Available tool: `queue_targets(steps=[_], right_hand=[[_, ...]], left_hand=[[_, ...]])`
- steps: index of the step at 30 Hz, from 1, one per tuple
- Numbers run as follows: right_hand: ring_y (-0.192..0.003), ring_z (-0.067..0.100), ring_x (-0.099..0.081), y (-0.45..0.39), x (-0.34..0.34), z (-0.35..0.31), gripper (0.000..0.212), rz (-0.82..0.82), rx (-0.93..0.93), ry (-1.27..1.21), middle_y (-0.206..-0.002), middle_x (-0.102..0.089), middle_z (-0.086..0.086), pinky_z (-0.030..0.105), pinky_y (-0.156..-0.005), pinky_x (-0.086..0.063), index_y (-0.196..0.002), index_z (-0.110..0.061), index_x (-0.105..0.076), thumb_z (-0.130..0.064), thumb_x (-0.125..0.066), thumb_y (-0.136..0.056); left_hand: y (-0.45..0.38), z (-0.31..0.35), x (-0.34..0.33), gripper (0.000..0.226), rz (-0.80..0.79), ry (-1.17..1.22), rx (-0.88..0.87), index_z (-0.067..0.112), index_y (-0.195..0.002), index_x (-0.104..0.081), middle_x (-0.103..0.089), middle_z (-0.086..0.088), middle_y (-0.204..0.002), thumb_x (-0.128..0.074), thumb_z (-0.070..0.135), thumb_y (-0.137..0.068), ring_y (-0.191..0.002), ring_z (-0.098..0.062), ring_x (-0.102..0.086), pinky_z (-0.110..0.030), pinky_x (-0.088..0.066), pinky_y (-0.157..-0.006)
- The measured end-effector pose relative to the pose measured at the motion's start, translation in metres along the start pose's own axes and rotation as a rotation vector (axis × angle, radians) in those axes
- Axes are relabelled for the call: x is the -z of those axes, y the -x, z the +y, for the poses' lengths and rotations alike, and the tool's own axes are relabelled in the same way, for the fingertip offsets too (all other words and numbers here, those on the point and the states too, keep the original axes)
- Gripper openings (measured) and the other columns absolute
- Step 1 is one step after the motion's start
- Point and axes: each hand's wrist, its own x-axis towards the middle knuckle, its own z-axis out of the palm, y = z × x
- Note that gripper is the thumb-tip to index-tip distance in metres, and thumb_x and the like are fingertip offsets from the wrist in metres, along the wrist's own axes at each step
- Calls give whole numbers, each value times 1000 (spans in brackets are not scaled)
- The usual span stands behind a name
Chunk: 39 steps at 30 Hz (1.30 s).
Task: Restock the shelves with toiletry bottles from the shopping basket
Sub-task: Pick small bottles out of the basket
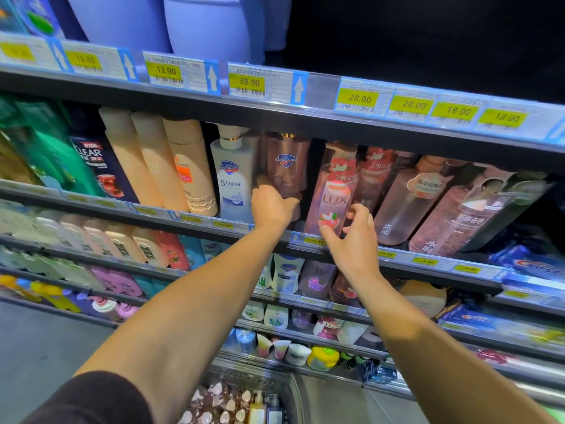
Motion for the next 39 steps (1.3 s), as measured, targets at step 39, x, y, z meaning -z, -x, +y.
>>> queue_targets(steps=[39], right_hand=[[-136, 29, -32, 256, -46, -31, 76, -368, 165, 452, -145, -41, 10, 40, -111, -31, -146, -11, -33, -39, -70, -85]], left_hand=[[175, -248, 163, 66, -460, -469, -543, 7, -146, -41, -44, -12, -149, -63, 34, -91, -139, -29, -38, -36, -28, -114]])
